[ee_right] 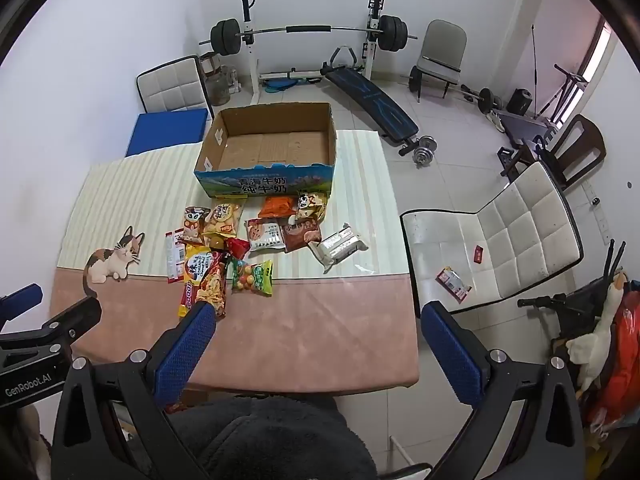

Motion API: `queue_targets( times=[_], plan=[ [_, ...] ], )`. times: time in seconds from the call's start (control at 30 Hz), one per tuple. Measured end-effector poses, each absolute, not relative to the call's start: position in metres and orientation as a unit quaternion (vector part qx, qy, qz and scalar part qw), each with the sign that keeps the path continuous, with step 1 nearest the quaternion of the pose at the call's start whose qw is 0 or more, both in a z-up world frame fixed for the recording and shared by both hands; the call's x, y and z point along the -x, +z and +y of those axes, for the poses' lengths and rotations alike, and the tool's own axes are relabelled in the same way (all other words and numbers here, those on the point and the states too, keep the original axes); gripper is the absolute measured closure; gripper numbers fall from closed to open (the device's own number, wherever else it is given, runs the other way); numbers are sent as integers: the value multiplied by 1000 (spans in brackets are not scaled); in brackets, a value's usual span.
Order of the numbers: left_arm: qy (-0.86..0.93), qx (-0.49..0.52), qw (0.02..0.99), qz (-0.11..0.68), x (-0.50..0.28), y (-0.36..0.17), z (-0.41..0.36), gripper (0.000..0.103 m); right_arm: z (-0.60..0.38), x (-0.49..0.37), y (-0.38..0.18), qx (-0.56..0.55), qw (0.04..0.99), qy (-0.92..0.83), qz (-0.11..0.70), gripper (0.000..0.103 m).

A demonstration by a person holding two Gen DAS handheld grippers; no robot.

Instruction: Organize snacks

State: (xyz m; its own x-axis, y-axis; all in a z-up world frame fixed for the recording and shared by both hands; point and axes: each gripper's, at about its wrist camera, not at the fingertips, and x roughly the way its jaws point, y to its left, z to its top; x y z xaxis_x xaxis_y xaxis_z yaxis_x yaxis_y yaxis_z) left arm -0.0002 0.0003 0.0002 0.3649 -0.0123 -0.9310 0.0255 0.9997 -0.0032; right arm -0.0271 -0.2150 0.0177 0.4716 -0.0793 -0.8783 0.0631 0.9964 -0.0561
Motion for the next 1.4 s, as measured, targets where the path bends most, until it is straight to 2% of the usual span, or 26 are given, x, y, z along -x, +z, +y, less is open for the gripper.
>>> queue_targets(
  times=[1.4],
  plan=[
    [-16,1,834,551,-3,15,-1,0,-213,20,30,5,861,-41,507,0]
  ],
)
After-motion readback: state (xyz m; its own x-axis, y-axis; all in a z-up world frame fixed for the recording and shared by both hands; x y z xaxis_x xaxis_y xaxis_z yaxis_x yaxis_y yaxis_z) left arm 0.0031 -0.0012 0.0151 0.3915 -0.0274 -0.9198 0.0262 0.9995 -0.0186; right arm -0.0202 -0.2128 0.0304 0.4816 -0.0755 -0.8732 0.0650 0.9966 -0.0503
